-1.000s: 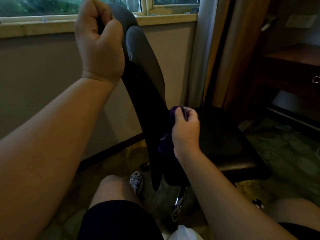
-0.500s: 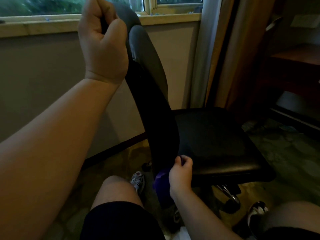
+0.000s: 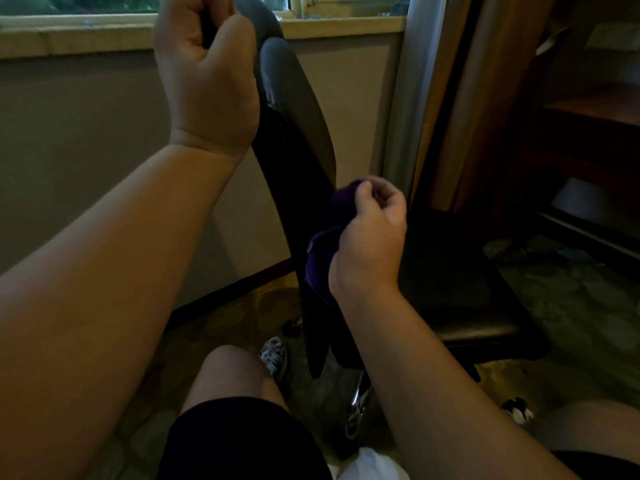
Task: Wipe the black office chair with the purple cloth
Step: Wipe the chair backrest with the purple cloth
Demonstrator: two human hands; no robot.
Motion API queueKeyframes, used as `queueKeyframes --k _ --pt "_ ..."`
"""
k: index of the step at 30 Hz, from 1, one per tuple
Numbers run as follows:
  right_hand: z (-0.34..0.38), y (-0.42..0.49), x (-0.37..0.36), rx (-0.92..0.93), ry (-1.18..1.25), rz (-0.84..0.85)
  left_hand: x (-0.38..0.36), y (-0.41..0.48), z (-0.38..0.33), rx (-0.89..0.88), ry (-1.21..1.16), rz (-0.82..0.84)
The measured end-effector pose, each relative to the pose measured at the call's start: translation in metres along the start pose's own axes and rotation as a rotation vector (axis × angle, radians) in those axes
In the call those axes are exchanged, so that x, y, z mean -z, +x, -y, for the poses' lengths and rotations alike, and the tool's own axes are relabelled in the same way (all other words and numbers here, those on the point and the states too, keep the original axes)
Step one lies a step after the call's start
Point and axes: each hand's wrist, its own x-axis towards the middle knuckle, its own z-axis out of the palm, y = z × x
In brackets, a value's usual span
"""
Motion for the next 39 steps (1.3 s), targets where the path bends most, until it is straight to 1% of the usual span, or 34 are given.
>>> queueKeyframes --k 2,5,6,8,10,11,13,15,17,20,23,25,28,30,32,34,36,39 --pt "0.003 -0.004 -0.011 0.179 -0.145 0.141 0.001 0.002 -0.001 -0.022 -0.004 0.010" --pt "-0.016 -0.012 0.008 0.571 -0.502 0.329 0.006 0.008 0.005 -0.130 -0.035 0.071" --pt "-0.026 -0.012 0.020 0.665 -0.615 0.391 0.008 0.009 0.006 -0.151 -0.034 0.090" --pt "-0.046 -0.011 0.048 0.770 -0.842 0.473 0.008 0.009 0.007 -0.164 -0.039 0.099" --pt "-0.064 -0.010 0.080 0.830 -0.980 0.473 0.006 0.009 0.007 -0.154 -0.049 0.095" --pt "-0.073 -0.010 0.094 0.814 -1.029 0.444 0.005 0.009 0.007 -0.154 -0.044 0.089" --pt "-0.086 -0.009 0.119 0.697 -1.058 0.359 0.006 0.010 0.008 -0.159 -0.034 0.085" --pt "-0.094 -0.007 0.131 0.576 -1.032 0.250 0.007 0.010 0.009 -0.157 -0.023 0.086" --pt "-0.095 -0.007 0.135 0.403 -0.988 0.135 0.006 0.010 0.008 -0.154 -0.016 0.073" --pt "-0.094 -0.013 0.136 0.091 -0.888 0.038 0.003 0.011 0.006 -0.139 0.000 0.051" --pt "-0.107 -0.029 0.126 -0.244 -0.716 -0.048 0.003 0.011 0.004 -0.104 0.003 0.038" --pt "-0.118 -0.036 0.115 -0.385 -0.615 -0.136 0.005 0.011 0.005 -0.091 0.002 0.033" --pt "-0.118 -0.038 0.104 -0.509 -0.538 -0.220 0.005 0.012 0.004 -0.074 -0.006 0.038" --pt "-0.109 -0.034 0.099 -0.483 -0.533 -0.243 0.003 0.012 0.003 -0.073 -0.011 0.037" --pt "-0.094 -0.030 0.087 -0.379 -0.502 -0.247 0.002 0.012 0.004 -0.076 -0.015 0.035" --pt "-0.074 -0.030 0.067 -0.267 -0.456 -0.203 0.002 0.012 0.004 -0.076 -0.013 0.034" --pt "-0.052 -0.030 0.046 -0.105 -0.454 -0.117 0.003 0.013 0.004 -0.080 -0.009 0.041" --pt "-0.019 -0.026 0.012 0.240 -0.493 0.102 0.005 0.011 0.004 -0.099 0.004 0.057"
